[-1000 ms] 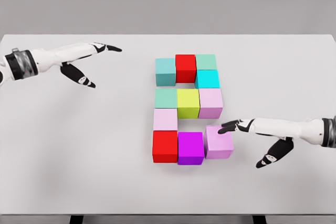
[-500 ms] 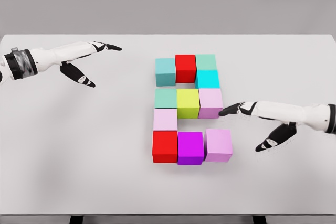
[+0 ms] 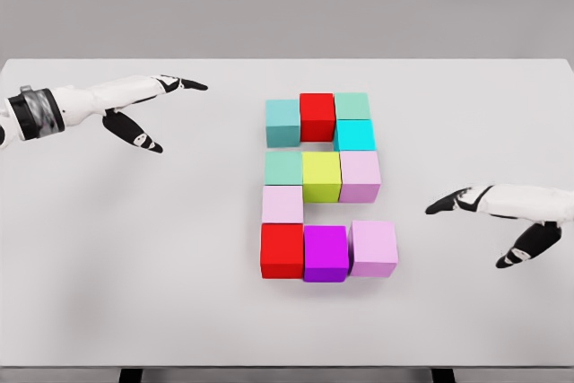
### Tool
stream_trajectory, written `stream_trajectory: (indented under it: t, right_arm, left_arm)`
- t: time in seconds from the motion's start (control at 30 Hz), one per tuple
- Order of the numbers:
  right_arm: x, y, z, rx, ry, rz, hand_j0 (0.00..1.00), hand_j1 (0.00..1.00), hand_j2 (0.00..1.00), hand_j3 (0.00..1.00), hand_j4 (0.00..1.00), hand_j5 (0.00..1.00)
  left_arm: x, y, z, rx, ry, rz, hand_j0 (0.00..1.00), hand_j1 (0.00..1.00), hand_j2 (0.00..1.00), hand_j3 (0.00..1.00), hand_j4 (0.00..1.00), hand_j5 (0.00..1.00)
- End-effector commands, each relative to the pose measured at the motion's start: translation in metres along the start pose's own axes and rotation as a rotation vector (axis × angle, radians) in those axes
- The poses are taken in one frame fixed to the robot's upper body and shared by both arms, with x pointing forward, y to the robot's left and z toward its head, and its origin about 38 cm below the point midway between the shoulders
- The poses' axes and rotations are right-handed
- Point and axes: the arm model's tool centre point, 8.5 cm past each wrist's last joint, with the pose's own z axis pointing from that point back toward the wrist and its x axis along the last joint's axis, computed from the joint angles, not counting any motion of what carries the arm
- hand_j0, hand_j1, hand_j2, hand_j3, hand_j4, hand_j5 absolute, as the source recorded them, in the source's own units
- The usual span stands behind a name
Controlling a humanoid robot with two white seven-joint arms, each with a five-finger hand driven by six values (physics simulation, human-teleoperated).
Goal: Assemble the squares on the desktop into the number 2
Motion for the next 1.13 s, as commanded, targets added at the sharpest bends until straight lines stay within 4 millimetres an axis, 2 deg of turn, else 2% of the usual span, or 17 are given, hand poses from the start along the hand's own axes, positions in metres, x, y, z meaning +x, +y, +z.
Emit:
stream_trajectory:
  t: [0.0, 0.03, 0.1, 0.17, 0.37, 0.53, 0.7, 0.77, 0.83, 0.93, 1.1]
  right_arm:
    - [0.010, 0.013, -0.005, 0.089, 0.005, 0.063, 1.00, 1.00, 1.00, 1.00, 1.00, 1.00]
    - [0.012, 0.021, -0.011, 0.115, -0.001, 0.076, 1.00, 1.00, 1.00, 1.00, 1.00, 1.00]
    - [0.014, 0.025, -0.018, 0.122, -0.017, 0.081, 1.00, 1.00, 1.00, 1.00, 1.00, 1.00]
    - [0.016, 0.026, -0.025, 0.116, -0.034, 0.078, 1.00, 1.00, 1.00, 1.00, 1.00, 1.00]
    - [0.023, 0.031, -0.046, 0.108, -0.089, 0.078, 1.00, 1.00, 1.00, 1.00, 1.00, 1.00]
    - [0.026, 0.030, -0.047, 0.107, -0.098, 0.085, 1.00, 1.00, 1.00, 1.00, 1.00, 1.00]
    - [0.020, 0.029, -0.043, 0.104, -0.076, 0.079, 1.00, 1.00, 1.00, 1.00, 1.00, 1.00]
    - [0.002, 0.025, -0.032, 0.088, -0.016, 0.057, 1.00, 1.00, 1.00, 1.00, 1.00, 1.00]
    - [-0.017, 0.007, -0.017, 0.024, 0.046, 0.039, 1.00, 1.00, 1.00, 1.00, 1.00, 1.00]
    - [-0.017, -0.017, -0.010, -0.129, -0.023, -0.071, 1.00, 1.00, 1.00, 1.00, 1.00, 1.00]
    - [-0.016, -0.020, -0.010, -0.140, -0.027, -0.073, 1.00, 1.00, 1.00, 1.00, 1.00, 1.00]
  left_arm:
    - [0.001, 0.002, 0.000, 0.012, -0.007, 0.011, 1.00, 1.00, 1.00, 1.00, 1.00, 1.00]
    - [0.001, 0.004, 0.002, 0.016, -0.007, 0.012, 1.00, 1.00, 1.00, 1.00, 1.00, 1.00]
    - [-0.006, 0.008, 0.017, 0.027, 0.017, 0.018, 1.00, 1.00, 1.00, 1.00, 1.00, 1.00]
    - [-0.007, 0.000, 0.016, 0.021, 0.015, 0.034, 1.00, 1.00, 1.00, 1.00, 1.00, 1.00]
    - [-0.008, -0.006, 0.015, 0.018, 0.013, 0.050, 1.00, 1.00, 1.00, 1.00, 1.00, 1.00]
    - [-0.010, -0.005, 0.018, 0.018, 0.019, 0.049, 1.00, 1.00, 1.00, 1.00, 1.00, 1.00]
    - [-0.010, -0.006, 0.018, 0.019, 0.020, 0.051, 1.00, 1.00, 1.00, 1.00, 1.00, 1.00]
    - [-0.010, -0.006, 0.017, 0.019, 0.018, 0.053, 1.00, 1.00, 1.00, 1.00, 1.00, 1.00]
    - [-0.011, -0.006, 0.018, 0.019, 0.022, 0.054, 1.00, 1.00, 1.00, 1.00, 1.00, 1.00]
    - [-0.012, -0.005, 0.020, 0.024, 0.027, 0.056, 1.00, 1.00, 1.00, 1.00, 1.00, 1.00]
    - [-0.012, -0.002, 0.021, 0.034, 0.025, 0.058, 1.00, 1.00, 1.00, 1.00, 1.00, 1.00]
